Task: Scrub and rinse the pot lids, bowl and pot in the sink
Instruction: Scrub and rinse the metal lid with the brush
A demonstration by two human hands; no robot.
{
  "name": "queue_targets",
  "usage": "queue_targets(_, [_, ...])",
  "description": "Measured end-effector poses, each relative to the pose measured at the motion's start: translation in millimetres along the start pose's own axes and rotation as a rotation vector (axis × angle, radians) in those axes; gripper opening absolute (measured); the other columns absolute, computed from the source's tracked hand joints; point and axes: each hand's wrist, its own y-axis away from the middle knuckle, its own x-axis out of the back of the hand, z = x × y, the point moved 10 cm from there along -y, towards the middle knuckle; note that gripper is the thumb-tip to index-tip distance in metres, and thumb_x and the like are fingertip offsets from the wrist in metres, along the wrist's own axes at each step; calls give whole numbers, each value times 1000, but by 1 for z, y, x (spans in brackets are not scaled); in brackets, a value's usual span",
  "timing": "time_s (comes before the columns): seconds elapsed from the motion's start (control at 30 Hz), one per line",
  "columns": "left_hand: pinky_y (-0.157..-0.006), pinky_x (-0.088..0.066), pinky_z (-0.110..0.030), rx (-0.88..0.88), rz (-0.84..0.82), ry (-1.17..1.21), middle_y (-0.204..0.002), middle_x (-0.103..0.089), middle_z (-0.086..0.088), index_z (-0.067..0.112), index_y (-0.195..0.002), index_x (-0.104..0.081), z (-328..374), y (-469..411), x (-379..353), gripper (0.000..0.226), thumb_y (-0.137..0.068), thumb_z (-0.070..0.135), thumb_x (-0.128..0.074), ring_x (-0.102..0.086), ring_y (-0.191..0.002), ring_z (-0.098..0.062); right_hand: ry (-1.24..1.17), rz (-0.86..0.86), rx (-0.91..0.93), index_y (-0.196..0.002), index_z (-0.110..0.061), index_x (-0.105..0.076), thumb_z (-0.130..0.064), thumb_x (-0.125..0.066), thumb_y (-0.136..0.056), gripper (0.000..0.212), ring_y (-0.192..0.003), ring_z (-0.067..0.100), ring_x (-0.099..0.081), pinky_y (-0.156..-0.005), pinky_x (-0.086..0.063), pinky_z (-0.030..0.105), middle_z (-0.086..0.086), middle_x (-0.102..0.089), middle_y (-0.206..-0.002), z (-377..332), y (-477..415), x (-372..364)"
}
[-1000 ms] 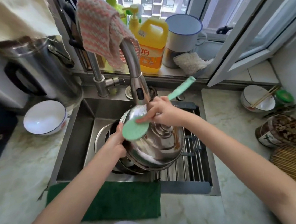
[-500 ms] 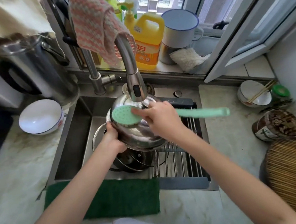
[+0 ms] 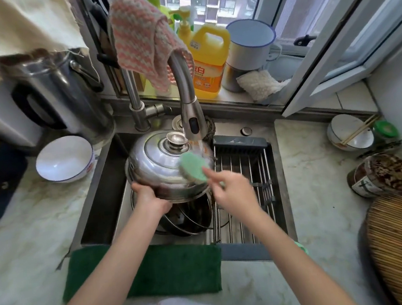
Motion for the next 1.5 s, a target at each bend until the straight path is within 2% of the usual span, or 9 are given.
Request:
queue_targets(0.37, [-103,-39,-50,-13,-22,78,-144,-45,-10,20,-138,-48,7,-1,1,69,-92,67,-29,-46,-129,-33,-65,70,-94,-129,-26,-58,-22,-52,-95,35,-58,8,-49,-54,-43,29,5,-71,-97,17,-18,14])
queue_targets(0.5, [-104,-40,-50,16,1,101,-142,-48,-12,17,-136,-51,5,-4,6,75,-88,71,-30,-48,-127,-34,-15,-78,151,-131,-34,-56,-26,-51,-96,36,-66,15,-55,-56,-45,31,1,-66,-94,-24,0,-12])
queue_targets(0.63, [-103,-42,-47,-8,11,93,-139,-51,-9,18,-133,-52,6,3,5,69,-90,68,-32,-51,-125,-30,-20,71,-123,-128,-28,-59,-23,-50,-95,34,-57,11,-50,-50,-39,27,5,-71,-94,27,-22,13])
queue_targets(0.77, [-97,-47,-49,8,51,124,-134,-56,-9,18,-130,-55,5,0,8,75,-83,73,-40,-56,-118,-32,-58,-86,194,-130,-37,-56,-23,-53,-94,38,-67,16,-55,-57,-47,33,1,-65,-89,-34,14,-16])
queue_targets(0.9, [-100,-45,-48,-41,45,45,-137,-54,-3,25,-131,-56,13,-5,10,69,-84,72,-38,-54,-121,-27,-52,129,-136,-130,-27,-58,-20,-50,-94,37,-64,13,-51,-55,-43,32,6,-70,-93,32,-17,18])
queue_targets(1.03, [-102,-44,-45,-17,39,7,-138,-54,-5,22,-130,-57,5,-1,12,67,-87,69,-34,-54,-122,-28,-74,-19,137,-131,-31,-56,-20,-54,-94,38,-70,18,-58,-59,-51,37,5,-66,-91,-13,4,0])
queue_targets(1.2, [-103,-43,-41,4,18,-32,-138,-53,-4,22,-128,-58,-2,3,18,63,-90,65,-31,-54,-121,-27,7,93,-161,-129,-28,-58,-24,-51,-95,35,-52,6,-45,-47,-35,22,5,-72,-96,48,-23,26])
queue_targets(1.37, [-106,-39,-44,47,-56,-43,-141,-49,-10,17,-131,-55,1,-2,22,73,-88,70,-30,-47,-128,-30,2,39,-61,-129,-30,-57,-25,-50,-95,35,-53,8,-48,-47,-39,26,-2,-70,-90,33,-24,17])
queue_targets(1.5, [-94,-43,-41,36,-100,-158,-118,-62,-3,13,-99,-64,0,4,20,60,-85,65,-39,-58,-98,-28,-22,64,-133,-128,-26,-61,-24,-50,-94,36,-52,7,-48,-53,-41,27,5,-73,-97,44,-42,25])
